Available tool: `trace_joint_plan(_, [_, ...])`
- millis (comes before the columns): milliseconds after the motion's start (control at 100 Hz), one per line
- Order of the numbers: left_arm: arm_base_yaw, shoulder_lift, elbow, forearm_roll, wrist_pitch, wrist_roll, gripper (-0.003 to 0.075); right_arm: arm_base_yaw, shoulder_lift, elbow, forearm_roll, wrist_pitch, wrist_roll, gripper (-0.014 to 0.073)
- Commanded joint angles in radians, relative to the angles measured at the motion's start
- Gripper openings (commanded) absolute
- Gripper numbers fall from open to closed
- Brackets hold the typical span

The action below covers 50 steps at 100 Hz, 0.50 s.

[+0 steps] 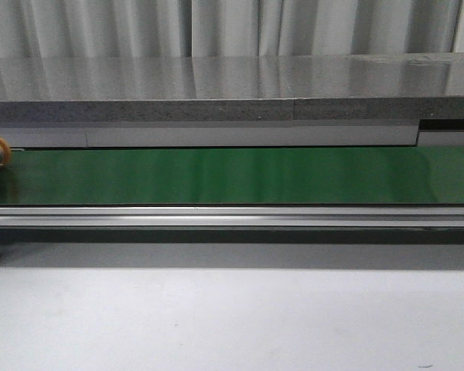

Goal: Move button from left to right
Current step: 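Release the button on the belt end nearest the left arm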

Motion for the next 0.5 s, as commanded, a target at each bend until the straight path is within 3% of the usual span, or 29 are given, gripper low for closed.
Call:
trace_joint_plan(0, [-0.008,-0.049,-0.029,-0.012,-0.017,-0.003,0.0511,-0.001,-0.018,0.001,-0.005,-0.079,-0.002,-0.0068])
trace_joint_plan(270, [-0.027,-0.152,-0.029,-0.012,-0.099,-0.003,0.0509,-0.001,-0.018,0.001,-0.005,-0.079,-0.002,-0.0068])
trace_joint_plan(490, [-0.099,-0.279,-0.019,-0.012,-0.124,-0.001,0.0509,-0.001,-0.018,0.001,-0.005,-0.079,-0.002,-0.0068])
